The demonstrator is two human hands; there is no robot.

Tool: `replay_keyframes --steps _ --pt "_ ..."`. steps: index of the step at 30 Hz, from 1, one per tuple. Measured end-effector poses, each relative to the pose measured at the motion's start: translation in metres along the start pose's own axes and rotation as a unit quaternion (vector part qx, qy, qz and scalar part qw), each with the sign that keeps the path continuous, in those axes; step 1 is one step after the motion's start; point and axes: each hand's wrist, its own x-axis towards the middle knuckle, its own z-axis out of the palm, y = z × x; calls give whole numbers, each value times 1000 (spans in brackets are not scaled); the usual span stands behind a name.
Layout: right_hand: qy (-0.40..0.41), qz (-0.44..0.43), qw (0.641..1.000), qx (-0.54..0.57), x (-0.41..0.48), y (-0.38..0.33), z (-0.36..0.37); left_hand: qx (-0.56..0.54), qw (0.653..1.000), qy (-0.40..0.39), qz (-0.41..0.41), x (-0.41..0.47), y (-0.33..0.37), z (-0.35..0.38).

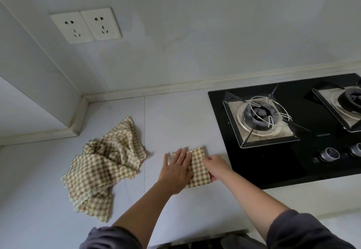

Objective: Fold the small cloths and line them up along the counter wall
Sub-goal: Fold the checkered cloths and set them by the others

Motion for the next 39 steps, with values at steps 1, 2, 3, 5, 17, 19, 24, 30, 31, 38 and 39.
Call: replay_keyframes --steps 1,2,3,5,17,19,24,30,31,38,39 --pt "-16 3 1000 -8 0 2 -4 30 999 -13 0 1 0 5" --pt "-30 1 999 -28 0 5 -8 52 999 -18 -2 2 0 9" --pt "-42 1 998 -45 2 9 -11 63 998 -23 -6 1 0 11" --pt "-57 -12 996 -69 4 14 -14 70 997 -28 -8 2 0 12" --pt "-103 -93 971 -196 -1 34 -19 -6 996 12 -89 21 16 -30" --pt "-91 -105 971 -193 -1 37 -17 -2 996 4 -94 31 19 -38" --pt "-93 -120 967 -206 -4 39 -17 -24 993 -77 -85 54 26 -45" --pt "-56 -203 969 -130 -21 33 -32 -261 961 -91 -4 32 -2 -70" --pt "-49 -234 964 -118 -26 28 -37 -304 949 -78 10 22 -10 -77" --pt "-121 -398 882 -221 -75 -53 -59 -425 894 107 94 -44 -22 -126" --pt "-108 -403 860 -293 -81 -63 -61 -410 897 136 99 -51 -24 -131"
